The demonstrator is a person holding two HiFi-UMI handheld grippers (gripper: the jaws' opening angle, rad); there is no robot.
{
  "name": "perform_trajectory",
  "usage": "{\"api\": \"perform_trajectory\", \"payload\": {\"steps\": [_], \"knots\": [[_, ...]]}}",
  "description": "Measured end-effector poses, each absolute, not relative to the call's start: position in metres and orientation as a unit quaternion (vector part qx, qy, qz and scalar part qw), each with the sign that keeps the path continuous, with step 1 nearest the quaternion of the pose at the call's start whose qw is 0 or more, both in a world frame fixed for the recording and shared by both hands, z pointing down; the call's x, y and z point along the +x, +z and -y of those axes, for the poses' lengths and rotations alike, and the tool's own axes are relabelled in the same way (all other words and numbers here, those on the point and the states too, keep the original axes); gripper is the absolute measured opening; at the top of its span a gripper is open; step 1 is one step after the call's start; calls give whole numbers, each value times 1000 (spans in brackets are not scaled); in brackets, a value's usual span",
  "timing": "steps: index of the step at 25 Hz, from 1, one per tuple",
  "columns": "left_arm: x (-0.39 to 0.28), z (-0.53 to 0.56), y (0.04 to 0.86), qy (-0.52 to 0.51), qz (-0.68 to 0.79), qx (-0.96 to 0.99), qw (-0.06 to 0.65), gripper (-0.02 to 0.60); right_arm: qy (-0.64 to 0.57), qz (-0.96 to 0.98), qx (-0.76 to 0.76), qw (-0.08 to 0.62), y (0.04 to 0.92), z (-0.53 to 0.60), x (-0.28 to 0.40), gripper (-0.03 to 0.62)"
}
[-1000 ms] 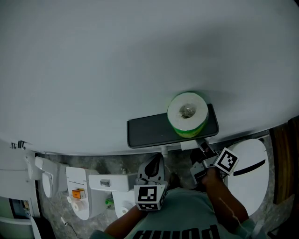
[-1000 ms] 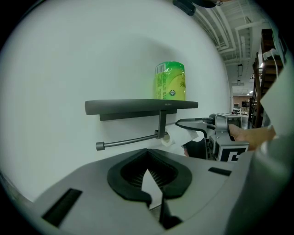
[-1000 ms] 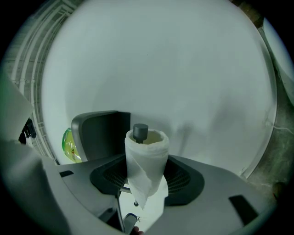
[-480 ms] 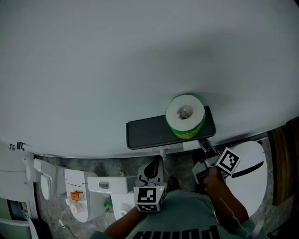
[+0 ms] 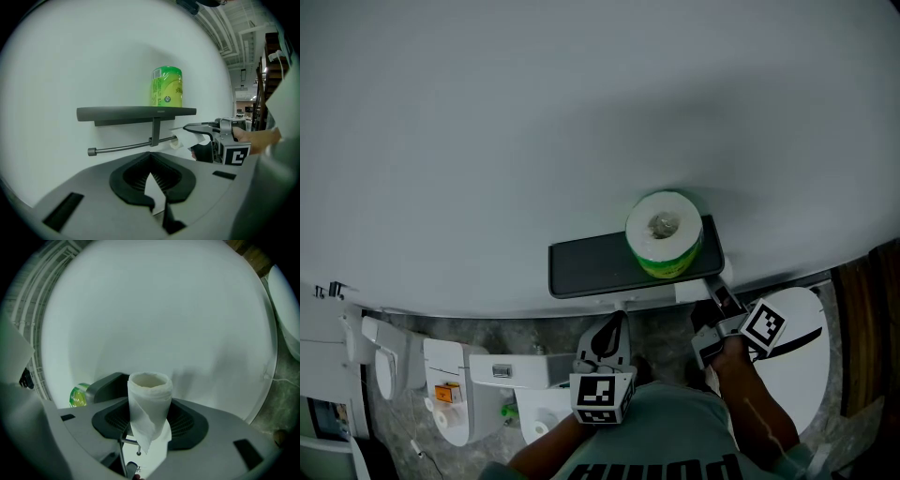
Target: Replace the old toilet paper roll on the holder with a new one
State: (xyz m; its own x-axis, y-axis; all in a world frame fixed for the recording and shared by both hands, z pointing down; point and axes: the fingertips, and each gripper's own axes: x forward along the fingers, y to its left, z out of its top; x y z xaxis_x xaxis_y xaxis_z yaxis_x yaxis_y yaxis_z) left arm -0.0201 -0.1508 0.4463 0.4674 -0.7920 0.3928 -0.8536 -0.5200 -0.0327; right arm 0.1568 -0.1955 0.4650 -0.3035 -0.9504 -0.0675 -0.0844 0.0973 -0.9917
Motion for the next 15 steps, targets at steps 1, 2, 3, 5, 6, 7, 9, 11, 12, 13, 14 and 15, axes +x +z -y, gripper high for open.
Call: {"api": "perform_trajectory", "payload": {"steps": [1, 2, 3, 5, 6, 7, 9, 11, 12, 13, 14, 15], "knots": [[-18, 150, 446, 181, 481, 853, 85, 6, -523, -614, -422, 413, 465, 195, 159, 233], [-15, 150, 446, 179, 480, 854, 85, 6, -523, -613, -423, 413, 465, 194, 161, 233], [-12, 149, 445, 177, 480, 855, 86, 6, -523, -612, -424, 414, 464, 193, 164, 233], [-5, 148, 445, 172, 478, 857, 89, 6, -521, -611, -428, 415, 462, 189, 171, 233], [-2, 147, 445, 170, 477, 858, 90, 6, -519, -611, -430, 415, 462, 188, 176, 233], [1, 148, 444, 168, 478, 857, 91, 6, -516, -612, -432, 415, 461, 186, 180, 233], [5, 149, 442, 164, 482, 856, 90, 6, -513, -613, -434, 416, 460, 185, 186, 233], [9, 148, 442, 162, 482, 856, 90, 6, -512, -612, -436, 416, 459, 184, 191, 233], [11, 147, 443, 162, 481, 857, 91, 6, -513, -612, -436, 415, 459, 183, 194, 233], [14, 146, 444, 162, 481, 857, 92, 6, -513, -611, -437, 415, 459, 182, 197, 233], [17, 146, 444, 159, 481, 857, 93, 6, -514, -611, -437, 415, 458, 180, 200, 233], [21, 146, 444, 156, 481, 858, 93, 6, -513, -612, -438, 413, 457, 179, 203, 233]]}}
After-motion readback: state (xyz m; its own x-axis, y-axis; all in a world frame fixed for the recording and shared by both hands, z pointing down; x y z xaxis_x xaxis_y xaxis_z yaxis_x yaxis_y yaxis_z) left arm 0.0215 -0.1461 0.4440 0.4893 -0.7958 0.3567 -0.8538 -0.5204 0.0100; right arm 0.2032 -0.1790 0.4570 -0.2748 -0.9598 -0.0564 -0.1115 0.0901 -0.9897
